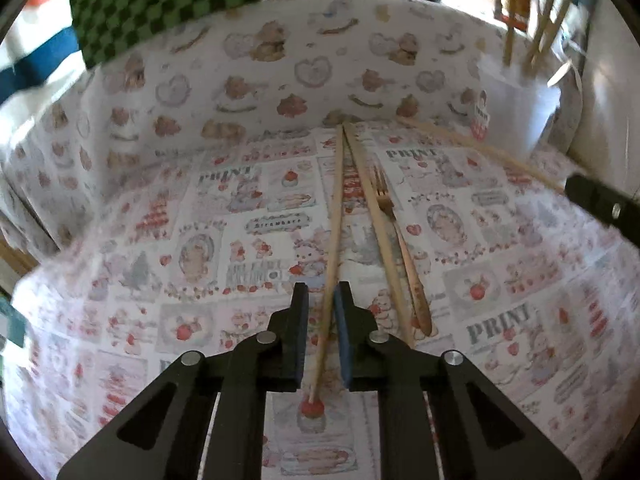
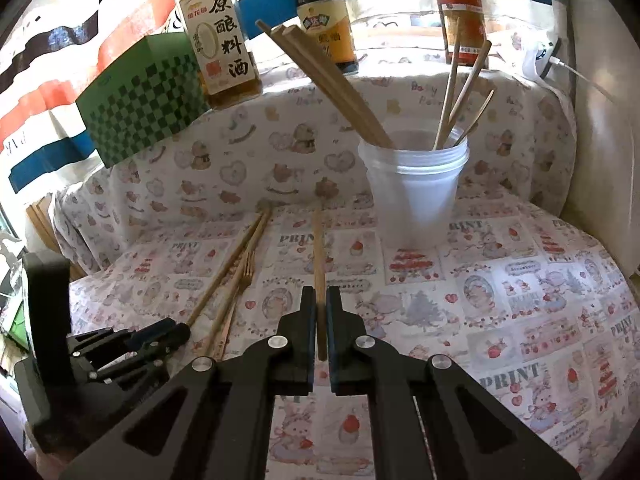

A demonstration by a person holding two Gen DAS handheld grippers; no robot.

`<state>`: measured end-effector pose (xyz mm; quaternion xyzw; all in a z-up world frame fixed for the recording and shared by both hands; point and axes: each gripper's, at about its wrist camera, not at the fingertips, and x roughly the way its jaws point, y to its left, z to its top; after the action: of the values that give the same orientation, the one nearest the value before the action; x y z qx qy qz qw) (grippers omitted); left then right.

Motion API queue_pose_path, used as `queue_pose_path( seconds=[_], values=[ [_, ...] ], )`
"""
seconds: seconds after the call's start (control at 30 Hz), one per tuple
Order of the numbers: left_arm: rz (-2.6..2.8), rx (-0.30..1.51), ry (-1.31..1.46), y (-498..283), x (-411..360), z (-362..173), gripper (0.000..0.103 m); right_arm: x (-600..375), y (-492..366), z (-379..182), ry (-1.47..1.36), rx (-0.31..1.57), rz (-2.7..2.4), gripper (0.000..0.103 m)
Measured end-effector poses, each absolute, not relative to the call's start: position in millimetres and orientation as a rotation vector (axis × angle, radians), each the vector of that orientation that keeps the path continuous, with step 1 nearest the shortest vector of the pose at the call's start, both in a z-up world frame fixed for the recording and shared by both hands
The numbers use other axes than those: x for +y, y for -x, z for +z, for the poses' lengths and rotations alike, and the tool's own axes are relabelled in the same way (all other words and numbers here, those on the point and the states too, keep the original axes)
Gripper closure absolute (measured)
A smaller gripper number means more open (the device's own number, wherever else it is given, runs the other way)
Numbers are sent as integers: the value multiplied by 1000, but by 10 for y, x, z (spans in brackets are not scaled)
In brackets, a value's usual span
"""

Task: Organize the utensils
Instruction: 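Lower both tools onto the chopsticks and close each on one chopstick, then lift the chopsticks with both tools and carry them toward the cup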

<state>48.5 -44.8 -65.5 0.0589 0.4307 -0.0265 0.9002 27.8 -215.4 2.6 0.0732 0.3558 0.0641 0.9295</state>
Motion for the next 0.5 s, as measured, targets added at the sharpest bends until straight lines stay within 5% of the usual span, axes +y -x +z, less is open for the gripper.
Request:
queue_pose_path(
  seconds=[0.13, 0.23, 0.5],
  values=[
    [-21, 888, -131, -484, -435, -647, 81, -2144, -269, 44, -129, 713, 119, 97],
    [-71, 908, -53, -494, -347, -633, 98, -2156, -251, 76, -131, 694, 118, 97],
    [-71, 594, 100, -67, -21, 52, 99, -2384, -53, 385, -212, 558, 117, 97]
  ],
)
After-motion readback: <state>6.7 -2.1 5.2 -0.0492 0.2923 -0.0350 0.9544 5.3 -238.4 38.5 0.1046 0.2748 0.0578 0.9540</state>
